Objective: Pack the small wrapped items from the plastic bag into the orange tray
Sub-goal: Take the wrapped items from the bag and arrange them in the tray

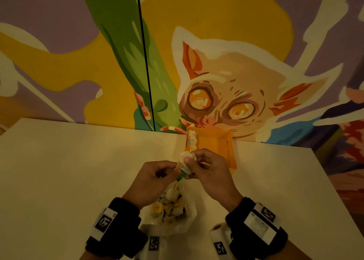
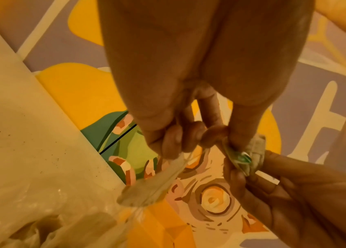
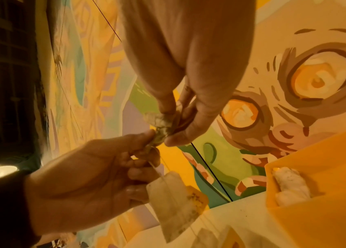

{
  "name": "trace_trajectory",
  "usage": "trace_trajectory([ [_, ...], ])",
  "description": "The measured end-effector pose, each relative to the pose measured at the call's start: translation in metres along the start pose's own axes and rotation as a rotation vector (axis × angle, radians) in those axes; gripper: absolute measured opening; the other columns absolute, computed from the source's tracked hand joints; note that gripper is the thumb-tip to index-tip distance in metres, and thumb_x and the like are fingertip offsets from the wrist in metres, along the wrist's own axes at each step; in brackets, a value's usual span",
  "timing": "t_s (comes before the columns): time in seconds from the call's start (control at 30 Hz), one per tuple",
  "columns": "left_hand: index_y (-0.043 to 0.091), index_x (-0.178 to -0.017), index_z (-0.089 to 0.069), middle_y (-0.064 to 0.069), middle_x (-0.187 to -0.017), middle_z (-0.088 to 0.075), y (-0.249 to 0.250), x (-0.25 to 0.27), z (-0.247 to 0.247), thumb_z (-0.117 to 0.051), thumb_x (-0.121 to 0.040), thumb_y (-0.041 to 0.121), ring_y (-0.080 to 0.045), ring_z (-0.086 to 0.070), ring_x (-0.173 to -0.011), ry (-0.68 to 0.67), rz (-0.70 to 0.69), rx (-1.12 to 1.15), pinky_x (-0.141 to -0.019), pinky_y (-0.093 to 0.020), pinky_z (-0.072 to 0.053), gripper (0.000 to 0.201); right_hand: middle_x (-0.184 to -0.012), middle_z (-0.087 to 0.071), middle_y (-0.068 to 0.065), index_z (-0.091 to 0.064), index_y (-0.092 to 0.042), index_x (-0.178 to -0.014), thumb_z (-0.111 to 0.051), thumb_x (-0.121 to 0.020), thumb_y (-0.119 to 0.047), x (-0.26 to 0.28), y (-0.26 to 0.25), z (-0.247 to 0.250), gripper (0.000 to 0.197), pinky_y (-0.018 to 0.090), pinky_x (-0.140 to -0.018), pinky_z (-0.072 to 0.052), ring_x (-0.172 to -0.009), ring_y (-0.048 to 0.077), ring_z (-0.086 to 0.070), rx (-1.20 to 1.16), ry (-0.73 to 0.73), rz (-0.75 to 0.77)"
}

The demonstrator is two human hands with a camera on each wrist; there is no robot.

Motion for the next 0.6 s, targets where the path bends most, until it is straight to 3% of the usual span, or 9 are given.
trace_trajectory([
  [0.13, 0.024, -0.086, -0.077, 0.008, -0.077, -0.075, -0.005, -0.004, 0.004, -0.064, -0.09, 0.009, -0.003, -0.065, -0.069, 0.036, -0.004, -0.058, -0.064, -0.016, -0.048, 0.02, -0.093, -0.071, 0.005, -0.069, -0.008, -0.095, -0.072, -0.083, -0.016, 0.004, 0.007, -0.006, 0.014, 0.034, -0.067, -0.061, -0.085, 0.018, -0.072, 0.018, -0.063, -0.064],
  [0.27, 0.028, -0.089, -0.074, 0.012, -0.07, -0.07, -0.005, -0.007, 0.011, -0.068, -0.088, 0.015, -0.004, -0.062, -0.069, 0.079, -0.014, -0.136, -0.067, -0.013, -0.048, 0.014, -0.085, -0.072, 0.003, -0.07, -0.014, -0.09, -0.069, -0.086, -0.01, 0.0, 0.007, 0.005, 0.006, 0.031, -0.065, -0.06, -0.076, 0.017, -0.071, 0.067, -0.086, -0.073],
  [0.43, 0.024, -0.102, -0.068, 0.006, -0.058, -0.054, -0.006, -0.008, 0.025, -0.077, -0.079, 0.006, -0.006, -0.06, -0.063, 0.074, -0.006, -0.183, -0.058, -0.005, -0.041, 0.031, -0.078, -0.072, -0.006, -0.07, -0.016, -0.087, -0.069, -0.087, -0.008, -0.005, 0.0, 0.023, 0.008, 0.028, -0.062, -0.058, -0.068, 0.012, -0.069, 0.126, -0.048, -0.031],
  [0.6, 0.014, -0.1, -0.069, 0.001, -0.061, -0.051, -0.024, -0.008, 0.025, -0.071, -0.081, -0.003, -0.003, -0.051, -0.05, 0.052, 0.044, -0.153, -0.053, -0.012, -0.044, 0.026, -0.073, -0.072, -0.008, -0.069, -0.014, -0.087, -0.067, -0.087, -0.008, -0.008, -0.022, 0.038, 0.006, 0.025, -0.063, -0.057, -0.064, 0.009, -0.067, 0.07, -0.005, 0.049],
])
Point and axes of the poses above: each hand's wrist, its own x-axis away from the middle knuckle, its own z-axis out of the back of the hand, y = z × x, the point moved 6 cm from there along -x, towards the middle knuckle
